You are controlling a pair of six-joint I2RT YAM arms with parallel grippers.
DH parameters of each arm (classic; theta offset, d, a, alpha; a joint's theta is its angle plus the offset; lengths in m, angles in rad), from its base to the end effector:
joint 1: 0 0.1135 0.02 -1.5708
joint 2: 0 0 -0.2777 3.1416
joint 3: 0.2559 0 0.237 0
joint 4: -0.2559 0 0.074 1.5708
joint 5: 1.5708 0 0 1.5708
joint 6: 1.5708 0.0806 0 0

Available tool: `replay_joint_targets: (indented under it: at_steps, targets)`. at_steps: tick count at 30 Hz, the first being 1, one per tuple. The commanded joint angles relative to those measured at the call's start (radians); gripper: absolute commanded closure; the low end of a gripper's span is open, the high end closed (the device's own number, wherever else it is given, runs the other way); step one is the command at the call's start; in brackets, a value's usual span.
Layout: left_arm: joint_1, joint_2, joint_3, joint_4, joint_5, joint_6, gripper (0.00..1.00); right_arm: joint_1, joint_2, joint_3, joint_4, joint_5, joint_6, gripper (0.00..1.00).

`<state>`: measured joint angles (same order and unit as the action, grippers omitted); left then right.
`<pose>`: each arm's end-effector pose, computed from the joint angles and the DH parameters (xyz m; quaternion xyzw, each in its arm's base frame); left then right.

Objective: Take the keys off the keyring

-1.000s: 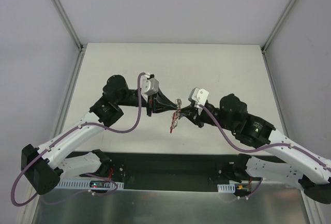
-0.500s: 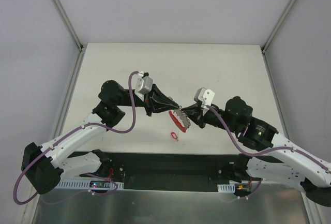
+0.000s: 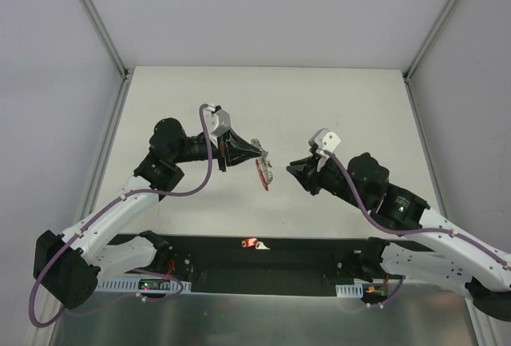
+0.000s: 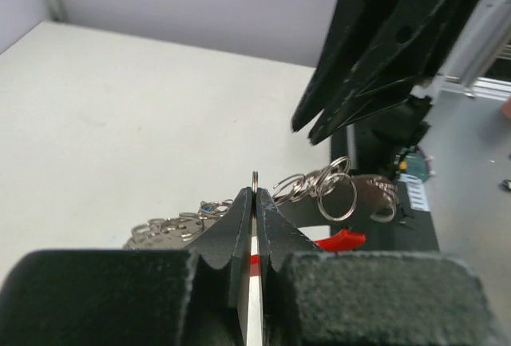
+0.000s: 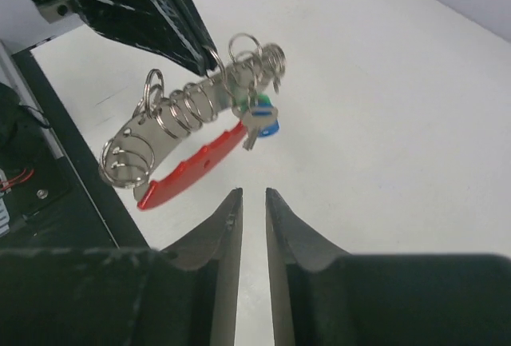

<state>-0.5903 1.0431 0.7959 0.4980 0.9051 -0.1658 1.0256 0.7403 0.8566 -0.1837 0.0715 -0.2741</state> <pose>0.1617 -0.1846 0.3862 0.4538 0.4662 -0.5114 0.5613 0.1034 0.1593 0.3766 -0.4223 0.5960 0.2261 0.6444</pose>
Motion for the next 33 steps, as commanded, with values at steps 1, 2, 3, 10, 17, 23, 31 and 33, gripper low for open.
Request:
replay_joint_targets:
  at_steps: [1, 2, 3, 10, 17, 23, 31, 33]
  targets:
    - [0.075, -0.098, -0.017, -0.166, -0.115, 0.086, 1.00, -0.007, 0.045, -0.014, -0.052, 0.142, 0.208, 0.79]
    - [0.083, -0.138, -0.027, -0.208, -0.156, 0.106, 1.00, -0.006, 0.057, -0.031, -0.053, 0.140, 0.238, 0.79]
    - [0.089, -0.158, -0.032, -0.292, -0.264, 0.129, 1.00, -0.005, 0.062, -0.060, -0.048, 0.126, 0.269, 0.78]
    - [0.090, -0.345, -0.144, -0.424, -0.790, 0.187, 1.00, 0.039, 0.154, -0.113, -0.026, 0.048, 0.407, 0.75]
    - [0.089, -0.515, -0.175, -0.447, -1.035, 0.187, 1.00, 0.266, 0.508, 0.109, -0.207, 0.122, 0.529, 0.63]
    - [0.089, -0.593, -0.193, -0.449, -1.114, 0.183, 1.00, 0.360, 0.711, 0.219, -0.306, 0.142, 0.611, 0.59]
    - [0.089, -0.719, -0.213, -0.440, -1.249, 0.196, 1.00, 0.407, 0.817, 0.234, -0.318, 0.110, 0.731, 0.57]
    - [0.089, -0.729, -0.216, -0.440, -1.253, 0.190, 1.00, 0.418, 0.853, 0.236, -0.322, 0.109, 0.753, 0.58]
